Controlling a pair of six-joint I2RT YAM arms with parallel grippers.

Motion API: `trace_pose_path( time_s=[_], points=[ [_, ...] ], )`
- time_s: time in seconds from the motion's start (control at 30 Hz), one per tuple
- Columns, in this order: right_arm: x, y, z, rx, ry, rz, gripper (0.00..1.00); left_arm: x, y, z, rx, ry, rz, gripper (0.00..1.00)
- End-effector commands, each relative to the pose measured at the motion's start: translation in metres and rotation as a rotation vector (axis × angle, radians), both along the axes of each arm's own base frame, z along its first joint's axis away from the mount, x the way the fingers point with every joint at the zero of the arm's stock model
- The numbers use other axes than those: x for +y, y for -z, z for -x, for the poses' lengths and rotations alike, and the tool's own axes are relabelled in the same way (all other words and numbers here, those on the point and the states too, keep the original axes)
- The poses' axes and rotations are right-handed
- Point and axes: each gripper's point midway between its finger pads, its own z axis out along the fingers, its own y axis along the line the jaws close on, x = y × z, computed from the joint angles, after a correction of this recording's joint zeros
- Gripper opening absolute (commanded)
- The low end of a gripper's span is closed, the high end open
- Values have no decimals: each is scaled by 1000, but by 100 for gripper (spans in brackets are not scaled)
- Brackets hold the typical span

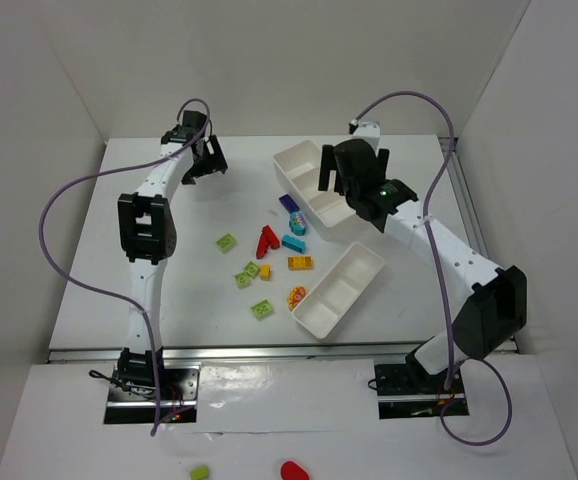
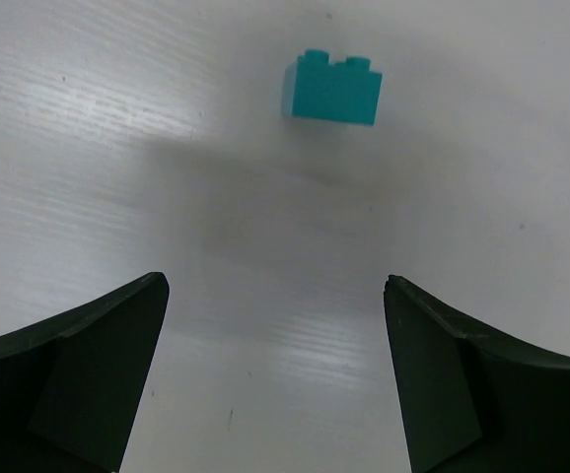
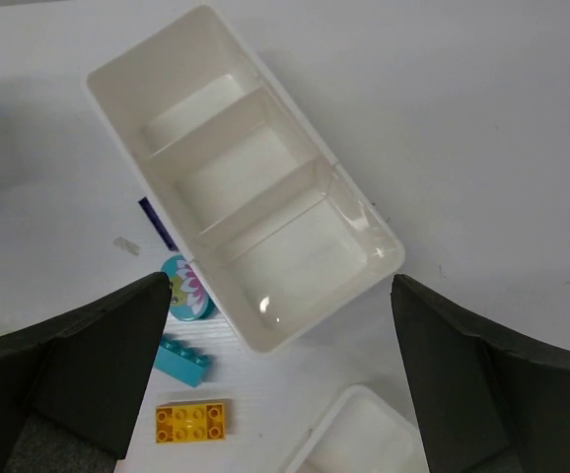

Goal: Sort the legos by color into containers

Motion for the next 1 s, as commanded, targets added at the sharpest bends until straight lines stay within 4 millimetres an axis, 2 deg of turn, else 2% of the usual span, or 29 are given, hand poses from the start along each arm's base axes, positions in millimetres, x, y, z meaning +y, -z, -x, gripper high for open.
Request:
trace_pose_path(
  time_s=[0.0, 0.07, 0.13, 0.2, 0.3, 0.33, 0.37, 0.47, 0.67, 0.8, 0.97],
  points=[
    [-29, -20, 10, -56, 127, -17, 100, 7, -8, -32, -105, -56, -30, 100],
    [-39, -17, 12, -44, 156, 5, 100, 5, 0, -39, -111, -50, -20, 100],
    [-44, -13, 9, -36, 174, 16, 100, 6, 17, -42, -98, -63, -25, 100],
    [-44, -11, 10, -27, 174, 23, 100, 7, 19, -49, -122, -69, -30, 100],
    [-45, -2, 6, -7, 175, 31, 100, 9, 20, -61, -163, -82, -40, 93],
    [-43, -2, 6, -3, 166, 26, 100, 11, 14, -66, -188, -90, -46, 91],
    [-43, -1, 5, 4, 166, 31, 100, 12, 19, -68, -189, -95, -53, 88],
    [-45, 7, 2, 20, 175, 41, 100, 14, 11, -79, -243, -97, -66, 79],
    [-48, 15, -2, 41, 176, 42, 100, 14, 11, -87, -268, -90, -69, 66],
    [-50, 19, -4, 52, 178, 42, 100, 14, 9, -90, -284, -77, -79, 70],
    [-52, 23, -6, 63, 179, 42, 100, 14, 0, -99, -325, -70, -82, 70]
  ],
)
